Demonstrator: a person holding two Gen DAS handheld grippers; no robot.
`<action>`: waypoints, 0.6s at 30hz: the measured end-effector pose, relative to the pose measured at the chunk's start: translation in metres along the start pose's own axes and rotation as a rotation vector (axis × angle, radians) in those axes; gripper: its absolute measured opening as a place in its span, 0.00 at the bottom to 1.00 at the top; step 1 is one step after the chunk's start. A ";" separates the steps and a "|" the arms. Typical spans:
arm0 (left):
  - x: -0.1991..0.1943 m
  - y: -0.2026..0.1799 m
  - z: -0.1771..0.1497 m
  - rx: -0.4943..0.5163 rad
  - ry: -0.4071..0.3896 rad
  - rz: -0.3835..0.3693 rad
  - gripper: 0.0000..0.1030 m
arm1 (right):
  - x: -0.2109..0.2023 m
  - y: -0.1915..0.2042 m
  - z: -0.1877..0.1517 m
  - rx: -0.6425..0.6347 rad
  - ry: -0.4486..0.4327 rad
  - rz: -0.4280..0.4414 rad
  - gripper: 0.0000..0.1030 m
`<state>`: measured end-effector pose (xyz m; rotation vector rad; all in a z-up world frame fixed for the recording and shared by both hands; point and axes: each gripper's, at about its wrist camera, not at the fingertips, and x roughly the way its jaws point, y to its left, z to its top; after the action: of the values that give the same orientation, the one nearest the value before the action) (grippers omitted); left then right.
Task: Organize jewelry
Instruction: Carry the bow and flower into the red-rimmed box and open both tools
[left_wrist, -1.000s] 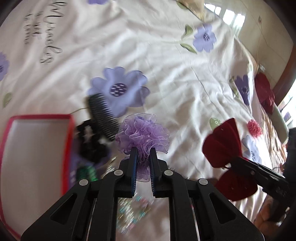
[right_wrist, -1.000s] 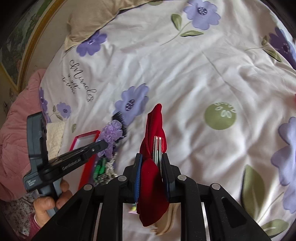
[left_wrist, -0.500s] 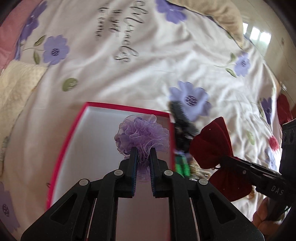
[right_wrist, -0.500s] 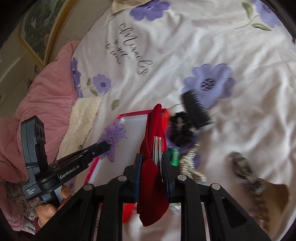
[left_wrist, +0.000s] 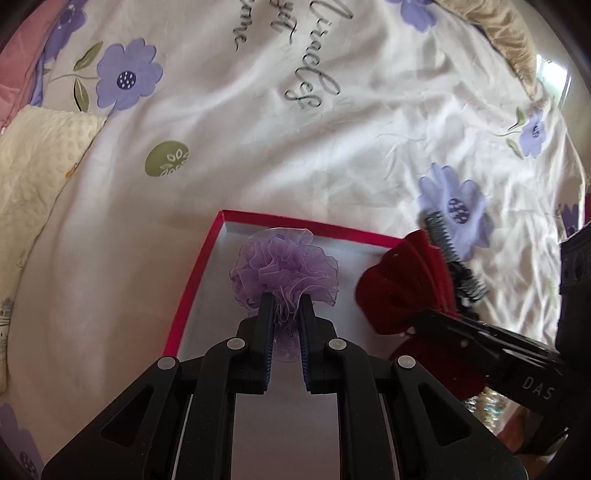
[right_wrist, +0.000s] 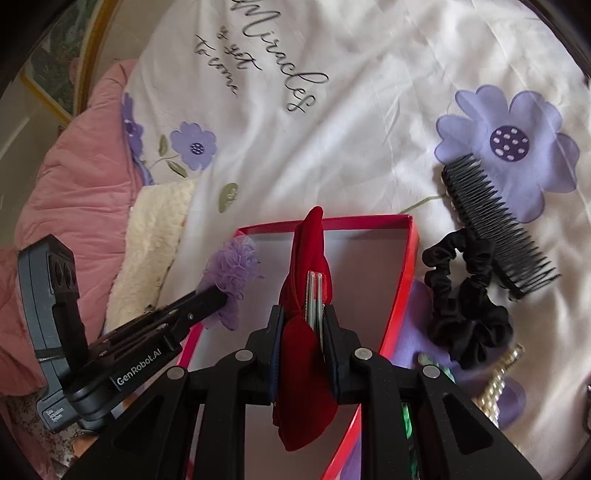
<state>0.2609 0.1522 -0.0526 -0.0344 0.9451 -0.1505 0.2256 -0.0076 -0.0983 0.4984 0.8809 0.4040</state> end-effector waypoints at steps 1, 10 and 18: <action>0.005 0.003 0.000 -0.002 0.009 0.003 0.11 | 0.002 -0.001 0.001 -0.007 0.003 -0.008 0.19; 0.023 0.027 -0.017 -0.103 0.073 0.065 0.30 | 0.018 -0.011 0.013 -0.040 0.039 -0.059 0.18; 0.008 0.036 -0.050 -0.193 0.092 0.092 0.32 | 0.027 -0.006 0.018 -0.100 0.059 -0.035 0.18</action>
<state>0.2289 0.1884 -0.0919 -0.1625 1.0483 0.0252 0.2560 -0.0029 -0.1092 0.3799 0.9205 0.4305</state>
